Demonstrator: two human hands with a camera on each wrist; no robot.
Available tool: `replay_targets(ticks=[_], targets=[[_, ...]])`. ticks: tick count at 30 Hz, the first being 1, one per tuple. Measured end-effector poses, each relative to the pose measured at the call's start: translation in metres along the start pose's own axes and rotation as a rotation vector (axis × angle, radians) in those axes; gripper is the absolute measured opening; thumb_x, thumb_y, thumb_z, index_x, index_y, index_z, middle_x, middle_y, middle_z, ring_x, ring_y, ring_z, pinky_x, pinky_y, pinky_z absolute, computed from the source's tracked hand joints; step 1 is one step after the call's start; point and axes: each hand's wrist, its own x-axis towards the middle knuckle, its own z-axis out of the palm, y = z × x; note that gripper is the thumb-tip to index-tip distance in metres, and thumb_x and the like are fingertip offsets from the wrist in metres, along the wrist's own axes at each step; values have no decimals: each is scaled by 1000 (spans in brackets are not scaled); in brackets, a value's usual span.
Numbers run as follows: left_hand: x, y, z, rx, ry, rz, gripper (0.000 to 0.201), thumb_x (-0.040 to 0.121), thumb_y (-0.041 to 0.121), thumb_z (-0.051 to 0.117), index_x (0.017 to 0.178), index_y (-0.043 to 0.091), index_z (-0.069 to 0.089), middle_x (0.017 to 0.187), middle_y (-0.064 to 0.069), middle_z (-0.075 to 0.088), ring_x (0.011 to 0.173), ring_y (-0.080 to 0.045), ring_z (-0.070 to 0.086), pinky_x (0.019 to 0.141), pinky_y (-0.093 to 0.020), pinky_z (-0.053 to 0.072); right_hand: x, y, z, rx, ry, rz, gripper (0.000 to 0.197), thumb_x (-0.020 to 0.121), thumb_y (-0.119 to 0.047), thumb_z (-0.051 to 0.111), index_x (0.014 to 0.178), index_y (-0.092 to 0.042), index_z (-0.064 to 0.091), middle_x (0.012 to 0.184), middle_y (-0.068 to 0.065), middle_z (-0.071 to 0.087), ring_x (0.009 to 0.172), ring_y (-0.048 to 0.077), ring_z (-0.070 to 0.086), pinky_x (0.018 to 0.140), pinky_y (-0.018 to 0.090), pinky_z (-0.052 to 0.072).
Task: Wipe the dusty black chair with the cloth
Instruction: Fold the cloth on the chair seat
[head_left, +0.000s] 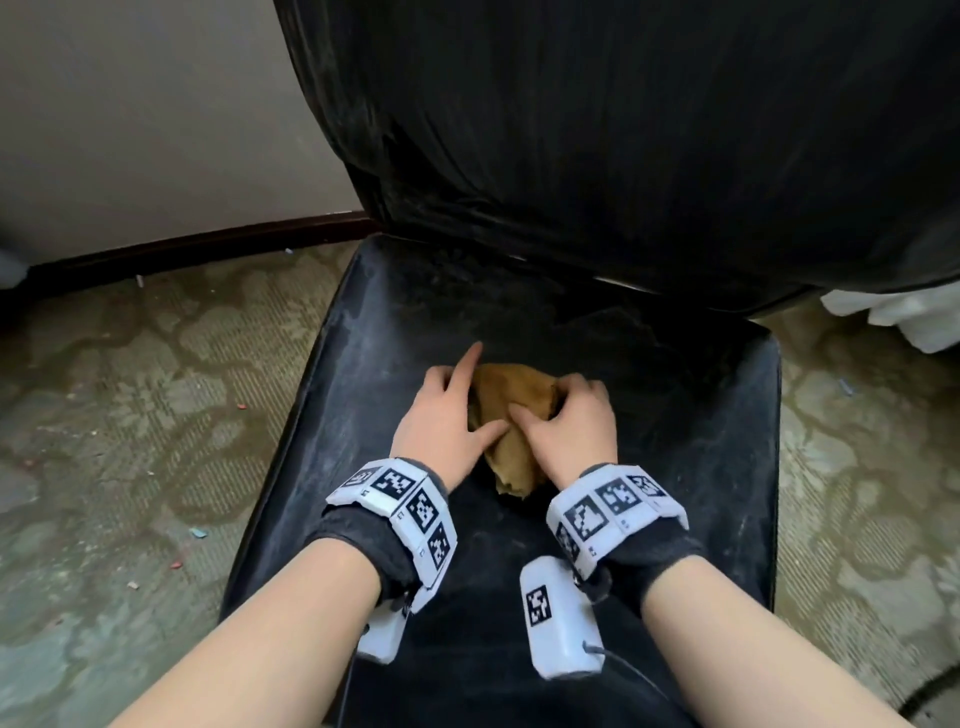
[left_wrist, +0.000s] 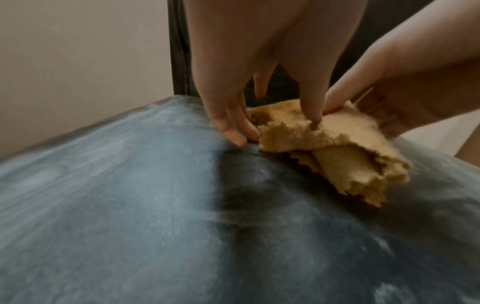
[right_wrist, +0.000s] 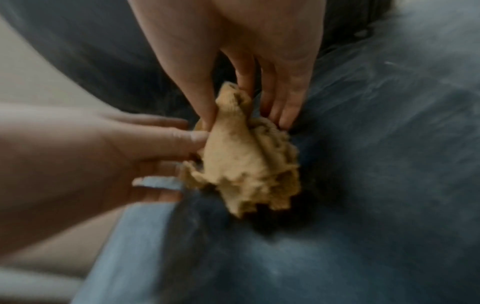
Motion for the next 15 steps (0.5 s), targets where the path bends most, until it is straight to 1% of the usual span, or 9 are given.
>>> replay_targets(ticks=[3,5,7,8,9,10,12,13,15], targets=[[-2,2,-3,-14,59,79,82,76,30,72,144,28,28,141,-6,31,131,-22,35,106,-40,38,6,-3,-8,226,-25,1,31,81,-14,66,108,-7,54,103,10,60,98,25,57,76,22,40],[-4,4,-9,-33,153,188,78,74,34,71,141,25,35,143,-6,32,133,-21,32,109,-38,33,8,-2,-9,370,-62,28,28,83,-12,65,108,-8,52,103,12,63,97,26,60,82,27,46],[-8,6,-11,29,214,327,70,74,40,61,139,23,39,142,-4,37,131,-20,36,106,-36,33,8,3,-4,419,-61,70,31,84,-13,65,111,-7,52,107,17,64,100,30,60,91,38,48],[-10,7,-11,86,201,388,67,76,43,54,138,23,41,142,-3,40,131,-19,38,105,-36,34,7,7,-1,430,-57,92,33,84,-13,66,112,-5,52,109,19,63,103,33,60,94,42,47],[-12,7,-9,140,148,422,65,77,47,46,137,24,42,141,-1,43,132,-18,38,106,-36,34,6,13,2,430,-59,107,35,83,-12,67,114,-3,52,110,21,63,105,34,59,95,42,46],[-15,6,-4,188,65,426,66,78,53,37,138,25,42,142,3,44,135,-16,35,108,-35,30,3,18,5,405,-60,117,37,83,-12,68,115,-3,52,112,20,62,106,33,58,95,38,45],[-19,-1,6,274,-92,388,80,72,67,21,140,28,39,147,11,38,141,-8,23,111,-29,17,-4,27,7,306,-21,94,39,82,-15,69,116,-5,52,112,16,61,105,30,57,89,30,43],[-21,-7,12,319,-133,367,86,68,71,18,141,29,37,150,13,33,142,-5,16,113,-29,14,-7,31,8,251,7,61,41,82,-17,68,117,-7,50,114,14,58,105,29,57,86,30,42],[-25,-15,18,412,-139,376,88,66,75,24,139,28,40,150,12,34,142,-6,16,113,-43,21,-16,33,9,19,35,-44,42,87,-21,62,125,-15,44,117,10,51,102,30,56,81,34,45]])
